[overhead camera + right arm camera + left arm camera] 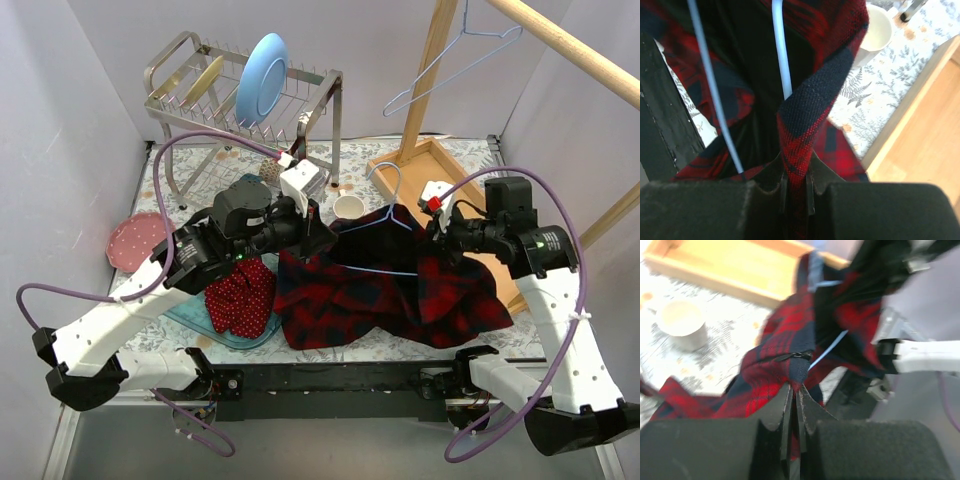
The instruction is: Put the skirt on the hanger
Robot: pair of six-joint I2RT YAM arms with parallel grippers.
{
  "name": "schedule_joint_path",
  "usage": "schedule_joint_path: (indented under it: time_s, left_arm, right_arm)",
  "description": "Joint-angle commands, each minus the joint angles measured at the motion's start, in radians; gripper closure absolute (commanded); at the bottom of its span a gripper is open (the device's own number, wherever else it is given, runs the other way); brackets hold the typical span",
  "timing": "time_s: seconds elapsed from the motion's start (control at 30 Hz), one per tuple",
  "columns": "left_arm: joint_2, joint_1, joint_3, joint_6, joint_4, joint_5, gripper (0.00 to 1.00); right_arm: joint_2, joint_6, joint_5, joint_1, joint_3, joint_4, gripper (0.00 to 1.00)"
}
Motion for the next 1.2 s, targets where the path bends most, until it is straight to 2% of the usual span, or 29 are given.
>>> schedule_joint_path:
  time_s: [0.0, 0.27, 0.3, 0.33, 0.43, 0.5, 0.53, 0.63, 0.83, 0.97, 1.17]
  left_arm:
    - [-0.024, -0.010, 0.068, -0.016, 0.058, 0.199, 1.00]
    - [0.002, -0.011, -0.108, -0.068, 0.075, 0.271, 1.00]
    - [0.000, -0.010, -0.126, -0.071, 0.069, 0.232, 0.88]
    - [-0.001, -0.010, -0.142, -0.070, 0.061, 0.207, 0.68]
    - [-0.014, -0.010, -0.185, -0.055, 0.020, 0.137, 0.50]
    - [-0.046, -0.011, -0.176, -0.042, 0.003, 0.103, 0.25]
    - [-0.061, -0.010, -0.163, -0.016, -0.003, 0.087, 0.22]
    - [-0.133, -0.010, -0.085, 0.045, -0.026, 0.037, 0.02]
    - [-0.195, -0.010, -0.024, 0.206, -0.065, -0.028, 0.02]
    - [-0.149, -0.010, -0.054, 0.329, -0.130, 0.029, 0.02]
    - [-0.048, -0.010, -0.067, 0.419, -0.086, 0.136, 0.02]
  right_arm:
    - [0.000, 0.055, -0.015, -0.002, -0.038, 0.137, 0.99]
    - [-0.021, 0.075, -0.024, -0.005, 0.017, 0.171, 0.99]
    - [-0.039, 0.073, -0.028, -0.007, 0.023, 0.181, 0.99]
    - [-0.050, 0.076, -0.035, -0.008, 0.025, 0.189, 0.99]
    - [-0.079, 0.053, -0.056, -0.014, 0.026, 0.182, 0.99]
    - [-0.098, 0.009, -0.077, -0.014, 0.028, 0.163, 0.99]
    - [-0.101, -0.020, -0.108, -0.014, 0.031, 0.128, 0.99]
    - [-0.122, -0.101, -0.143, -0.016, 0.035, 0.088, 0.99]
    - [-0.128, -0.162, -0.196, -0.014, 0.068, 0.007, 0.99]
    - [-0.130, -0.194, -0.220, -0.014, 0.083, -0.022, 0.99]
    - [-0.125, -0.231, -0.265, -0.014, 0.103, -0.091, 0.99]
